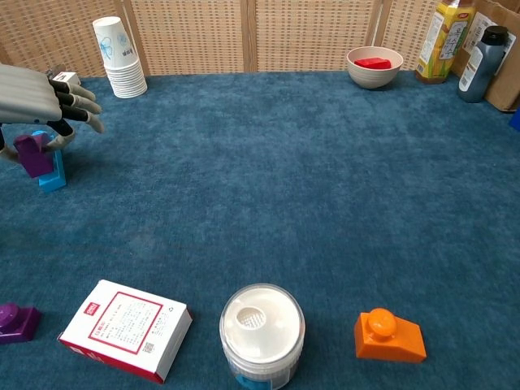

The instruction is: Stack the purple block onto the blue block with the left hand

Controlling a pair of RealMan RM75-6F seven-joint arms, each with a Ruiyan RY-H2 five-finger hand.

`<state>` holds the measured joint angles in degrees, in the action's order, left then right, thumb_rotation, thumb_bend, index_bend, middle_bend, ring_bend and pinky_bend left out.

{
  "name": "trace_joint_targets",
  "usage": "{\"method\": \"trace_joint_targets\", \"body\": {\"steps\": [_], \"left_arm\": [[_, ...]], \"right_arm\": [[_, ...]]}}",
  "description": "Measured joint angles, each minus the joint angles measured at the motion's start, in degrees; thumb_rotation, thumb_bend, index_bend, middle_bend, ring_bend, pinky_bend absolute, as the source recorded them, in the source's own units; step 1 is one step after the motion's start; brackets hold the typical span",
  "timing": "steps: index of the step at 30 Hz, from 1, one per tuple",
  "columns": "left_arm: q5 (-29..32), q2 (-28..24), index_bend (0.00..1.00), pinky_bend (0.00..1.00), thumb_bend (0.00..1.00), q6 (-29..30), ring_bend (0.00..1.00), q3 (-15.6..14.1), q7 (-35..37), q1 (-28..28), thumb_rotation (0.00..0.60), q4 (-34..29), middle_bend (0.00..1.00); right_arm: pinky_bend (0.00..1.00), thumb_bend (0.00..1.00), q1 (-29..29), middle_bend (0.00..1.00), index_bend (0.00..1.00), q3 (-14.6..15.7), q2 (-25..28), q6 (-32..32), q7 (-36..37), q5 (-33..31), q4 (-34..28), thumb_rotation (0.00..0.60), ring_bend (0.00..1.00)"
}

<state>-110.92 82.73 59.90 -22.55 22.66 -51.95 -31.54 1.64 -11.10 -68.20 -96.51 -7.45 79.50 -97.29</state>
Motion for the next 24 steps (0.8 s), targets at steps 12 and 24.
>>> {"method": "trace_joint_targets", "body": {"steps": [12,24], "left_arm": [[-0.05,0.41,0.65,0.0,0.31,-0.68,0.0,-0.02,-0.73,0.38,0.6,-0.18,0.15],[0.87,0.43,0.65,0.0,0.31,-2.6,0.0,0.39,-1.69,0.88,0.6,-0.81,0.13]], "right_arm": [[0.0,0.28,0.04,0.14,0.36,-0.04,-0.11,0.0,0.09,0.04,0.22,0.6,0.0],[0.0,0.28,0.17,0.14,0.36,-0.04,-0.09,-0.17,0.31,0.21,0.34,0.6,0.0]]}}
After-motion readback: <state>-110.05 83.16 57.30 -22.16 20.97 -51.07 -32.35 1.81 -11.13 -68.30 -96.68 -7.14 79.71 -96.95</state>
